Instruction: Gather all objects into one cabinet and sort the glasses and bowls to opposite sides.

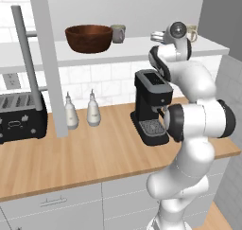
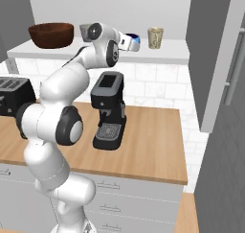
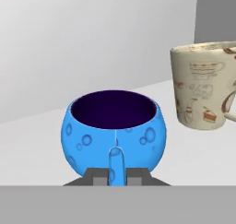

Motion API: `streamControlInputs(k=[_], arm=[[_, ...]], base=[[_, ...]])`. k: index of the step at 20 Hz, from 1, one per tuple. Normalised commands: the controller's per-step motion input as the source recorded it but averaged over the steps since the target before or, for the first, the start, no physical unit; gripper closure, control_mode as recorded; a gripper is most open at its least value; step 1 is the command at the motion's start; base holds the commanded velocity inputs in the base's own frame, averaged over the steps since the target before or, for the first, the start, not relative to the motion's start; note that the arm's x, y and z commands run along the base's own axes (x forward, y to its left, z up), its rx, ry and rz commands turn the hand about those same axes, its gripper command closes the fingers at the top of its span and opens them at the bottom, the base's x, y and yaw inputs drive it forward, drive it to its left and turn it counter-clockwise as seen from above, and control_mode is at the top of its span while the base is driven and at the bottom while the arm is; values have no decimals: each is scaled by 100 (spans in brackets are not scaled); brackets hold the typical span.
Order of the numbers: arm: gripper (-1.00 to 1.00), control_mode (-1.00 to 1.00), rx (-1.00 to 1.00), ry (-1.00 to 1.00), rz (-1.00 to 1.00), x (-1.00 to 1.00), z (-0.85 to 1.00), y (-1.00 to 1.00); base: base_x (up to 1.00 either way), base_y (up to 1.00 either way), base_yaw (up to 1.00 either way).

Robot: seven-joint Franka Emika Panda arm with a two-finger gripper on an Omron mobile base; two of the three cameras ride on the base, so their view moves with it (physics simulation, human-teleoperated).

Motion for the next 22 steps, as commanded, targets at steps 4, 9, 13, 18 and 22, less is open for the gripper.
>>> streamControlInputs(k=[4, 9, 13, 18, 22], arm=[[100, -100, 0, 0, -2, 0, 0, -71], [100, -100, 0, 0, -1, 0, 0, -32], [100, -100, 0, 0, 0, 0, 0, 0], [100, -100, 0, 0, 0, 0, -1, 12], [-100, -100, 0, 0, 0, 0, 0, 13]], base=[[0, 0, 0], [0, 0, 0], [0, 0, 0], [0, 0, 0], [0, 0, 0]])
